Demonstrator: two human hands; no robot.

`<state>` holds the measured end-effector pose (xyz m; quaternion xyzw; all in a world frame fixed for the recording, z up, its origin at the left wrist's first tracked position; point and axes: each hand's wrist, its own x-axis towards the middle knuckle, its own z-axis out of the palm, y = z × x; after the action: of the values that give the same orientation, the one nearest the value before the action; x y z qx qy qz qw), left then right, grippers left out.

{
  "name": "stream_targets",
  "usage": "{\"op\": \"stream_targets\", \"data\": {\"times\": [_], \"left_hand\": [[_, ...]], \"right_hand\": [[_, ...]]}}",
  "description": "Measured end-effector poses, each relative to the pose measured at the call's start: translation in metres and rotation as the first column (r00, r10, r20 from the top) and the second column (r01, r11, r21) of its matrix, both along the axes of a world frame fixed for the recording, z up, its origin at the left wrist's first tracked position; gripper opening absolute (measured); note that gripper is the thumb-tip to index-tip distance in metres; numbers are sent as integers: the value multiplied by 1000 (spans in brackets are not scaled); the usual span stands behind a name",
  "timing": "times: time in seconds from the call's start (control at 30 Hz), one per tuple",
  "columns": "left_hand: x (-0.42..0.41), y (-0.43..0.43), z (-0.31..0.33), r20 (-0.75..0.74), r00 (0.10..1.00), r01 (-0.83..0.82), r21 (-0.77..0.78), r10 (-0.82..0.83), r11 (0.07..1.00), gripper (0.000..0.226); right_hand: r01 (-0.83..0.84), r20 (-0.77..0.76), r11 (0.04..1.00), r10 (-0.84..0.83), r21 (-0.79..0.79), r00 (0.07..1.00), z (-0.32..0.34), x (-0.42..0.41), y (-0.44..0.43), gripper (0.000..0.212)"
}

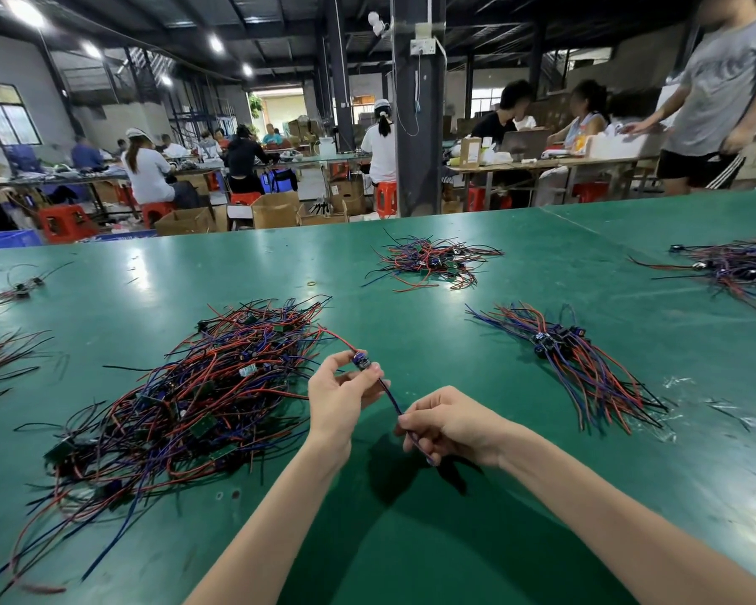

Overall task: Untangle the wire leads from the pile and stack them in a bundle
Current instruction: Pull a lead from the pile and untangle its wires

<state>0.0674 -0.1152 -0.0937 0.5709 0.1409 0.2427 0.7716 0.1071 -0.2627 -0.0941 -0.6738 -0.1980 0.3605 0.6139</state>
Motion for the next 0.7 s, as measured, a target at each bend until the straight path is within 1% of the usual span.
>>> {"op": "stream_targets", "data": {"times": [0.1,0.27,0.33,0.43,0.53,0.63,0.7], "left_hand": [[0,-4,1,15,1000,23,-12,-23,1000,21],[0,-3,3,31,1000,-1,1,1,1000,21],[-1,0,4,37,999,-27,-12,27,1000,22],[-1,5,3,31,998,-57,-13,57,998,22],[1,6,-1,17,998,-68,54,67,996,22],[3,0,-9,2,999,-43,161,43,986,21],[5,-2,-11,-5,999,-42,177,44,983,21]], "right_hand": [[-11,-5,1000,11,-4,1000,1,1,-2,21],[-82,28,997,82,7,996,4,-1,-4,19],[-86,90,996,84,22,992,5,-4,-3,17],[-72,244,997,60,39,968,8,-9,0,11],[-84,336,994,58,64,940,12,-14,0,11],[-84,359,992,46,91,932,15,-17,-1,14],[-73,355,994,40,81,934,15,-17,-3,13]]}}
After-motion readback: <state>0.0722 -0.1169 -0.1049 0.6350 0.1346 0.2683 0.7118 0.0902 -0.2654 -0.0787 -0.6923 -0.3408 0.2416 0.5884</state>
